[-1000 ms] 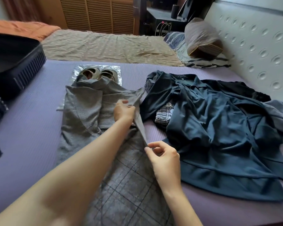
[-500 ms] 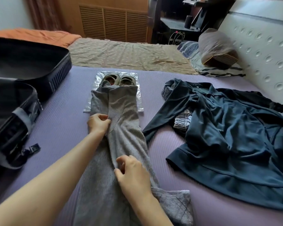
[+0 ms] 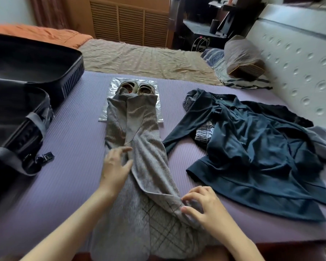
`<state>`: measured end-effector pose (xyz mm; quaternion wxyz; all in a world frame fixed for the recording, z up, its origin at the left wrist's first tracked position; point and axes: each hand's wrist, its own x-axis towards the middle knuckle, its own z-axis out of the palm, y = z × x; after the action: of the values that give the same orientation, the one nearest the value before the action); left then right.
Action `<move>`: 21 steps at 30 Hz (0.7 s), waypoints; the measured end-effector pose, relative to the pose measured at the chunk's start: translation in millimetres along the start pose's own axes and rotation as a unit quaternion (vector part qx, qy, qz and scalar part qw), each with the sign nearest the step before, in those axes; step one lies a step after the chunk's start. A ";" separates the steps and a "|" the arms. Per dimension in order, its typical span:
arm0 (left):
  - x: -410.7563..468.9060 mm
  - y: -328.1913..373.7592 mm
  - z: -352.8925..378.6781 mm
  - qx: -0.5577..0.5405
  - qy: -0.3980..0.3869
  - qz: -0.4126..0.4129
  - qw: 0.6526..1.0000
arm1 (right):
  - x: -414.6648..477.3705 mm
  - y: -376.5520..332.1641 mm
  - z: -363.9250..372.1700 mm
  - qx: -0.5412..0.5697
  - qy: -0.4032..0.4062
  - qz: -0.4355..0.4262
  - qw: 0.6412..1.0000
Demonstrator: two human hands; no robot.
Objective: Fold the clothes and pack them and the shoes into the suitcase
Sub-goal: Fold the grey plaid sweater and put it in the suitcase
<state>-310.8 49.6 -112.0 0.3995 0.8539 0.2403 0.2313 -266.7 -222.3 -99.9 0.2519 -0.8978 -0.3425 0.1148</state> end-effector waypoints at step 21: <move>-141.4 -8.6 -38.8 -0.088 -0.109 0.028 0.990 | -114.6 -92.6 46.6 0.031 0.156 -0.075 0.984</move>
<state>-445.5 -7.6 -125.3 0.4901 0.8420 0.1502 0.1682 -420.6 -222.9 -86.3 0.3377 -0.8683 -0.3617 -0.0349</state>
